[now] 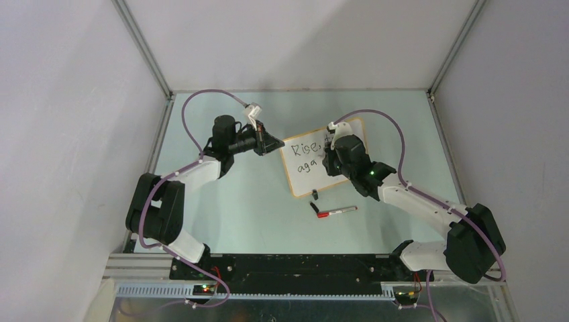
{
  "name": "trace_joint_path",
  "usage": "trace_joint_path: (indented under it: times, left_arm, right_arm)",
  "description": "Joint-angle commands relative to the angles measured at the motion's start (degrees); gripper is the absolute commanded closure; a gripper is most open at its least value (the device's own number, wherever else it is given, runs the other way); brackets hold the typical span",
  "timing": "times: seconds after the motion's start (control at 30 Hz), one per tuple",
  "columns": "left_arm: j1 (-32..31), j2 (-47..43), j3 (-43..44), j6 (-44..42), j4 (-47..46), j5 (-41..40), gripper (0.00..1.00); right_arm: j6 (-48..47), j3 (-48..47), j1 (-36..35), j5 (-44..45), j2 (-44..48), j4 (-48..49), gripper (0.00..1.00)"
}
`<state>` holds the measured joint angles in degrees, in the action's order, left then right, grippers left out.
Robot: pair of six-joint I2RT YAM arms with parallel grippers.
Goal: Write a sentence on the whiteboard
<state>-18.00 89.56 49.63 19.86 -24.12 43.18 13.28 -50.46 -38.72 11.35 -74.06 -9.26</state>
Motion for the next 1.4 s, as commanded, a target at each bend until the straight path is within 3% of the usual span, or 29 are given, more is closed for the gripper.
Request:
trace_joint_path:
  times: [0.0, 0.93, 1.37]
  left_arm:
    - [-0.92, -0.53, 1.07, -2.72, 2.05, -0.55, 0.98]
    - [-0.90, -0.69, 1.07, -2.72, 2.18, -0.75, 0.98]
    - [-0.90, -0.83, 1.00, -2.81, 2.32, -0.81, 0.97]
  right_arm:
    - [-0.10, -1.68, 0.52, 2.18, -0.97, 2.91, 1.00]
    - [-0.98, -1.65, 0.04, 0.40, -0.33, 1.72, 1.00]
    - [0.39, -1.66, 0.67, 3.88, 0.24, 0.69, 1.00]
